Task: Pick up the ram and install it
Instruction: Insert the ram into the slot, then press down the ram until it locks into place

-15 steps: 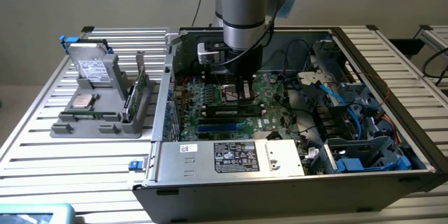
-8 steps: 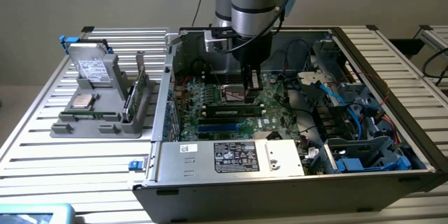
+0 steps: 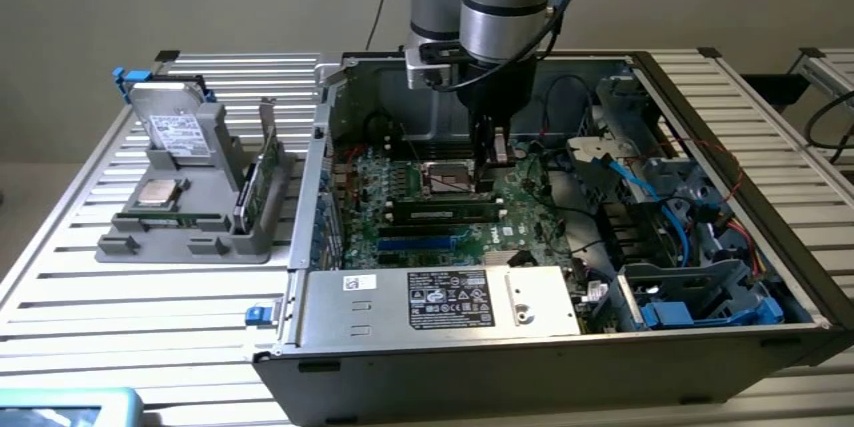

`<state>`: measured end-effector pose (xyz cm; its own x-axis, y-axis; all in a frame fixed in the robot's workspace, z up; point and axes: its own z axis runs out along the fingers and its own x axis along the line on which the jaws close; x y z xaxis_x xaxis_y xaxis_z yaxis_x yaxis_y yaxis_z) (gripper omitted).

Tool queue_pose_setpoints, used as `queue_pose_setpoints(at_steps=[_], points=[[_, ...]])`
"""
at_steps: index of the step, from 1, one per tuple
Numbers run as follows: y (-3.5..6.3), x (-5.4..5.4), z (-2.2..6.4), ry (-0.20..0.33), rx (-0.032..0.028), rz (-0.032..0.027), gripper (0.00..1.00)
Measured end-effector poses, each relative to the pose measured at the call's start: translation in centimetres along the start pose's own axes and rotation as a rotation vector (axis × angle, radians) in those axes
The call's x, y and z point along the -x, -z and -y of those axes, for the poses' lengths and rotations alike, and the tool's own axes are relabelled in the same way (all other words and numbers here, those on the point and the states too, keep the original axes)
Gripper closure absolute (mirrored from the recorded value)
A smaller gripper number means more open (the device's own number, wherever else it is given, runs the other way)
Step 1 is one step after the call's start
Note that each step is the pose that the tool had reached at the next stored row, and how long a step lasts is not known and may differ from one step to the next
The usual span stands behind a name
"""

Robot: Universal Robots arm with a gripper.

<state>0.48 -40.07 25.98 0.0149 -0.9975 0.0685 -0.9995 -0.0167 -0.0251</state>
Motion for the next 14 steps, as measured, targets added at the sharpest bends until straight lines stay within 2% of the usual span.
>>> queue_pose_setpoints(at_steps=[10, 12, 14], points=[[0.01, -0.01, 0.00, 0.000, 0.0001, 0.0039, 0.78], [0.01, -0.01, 0.00, 0.000, 0.0000, 0.0047, 0.87], [0.01, -0.01, 0.00, 0.000, 0.0000, 0.0055, 0.89]])
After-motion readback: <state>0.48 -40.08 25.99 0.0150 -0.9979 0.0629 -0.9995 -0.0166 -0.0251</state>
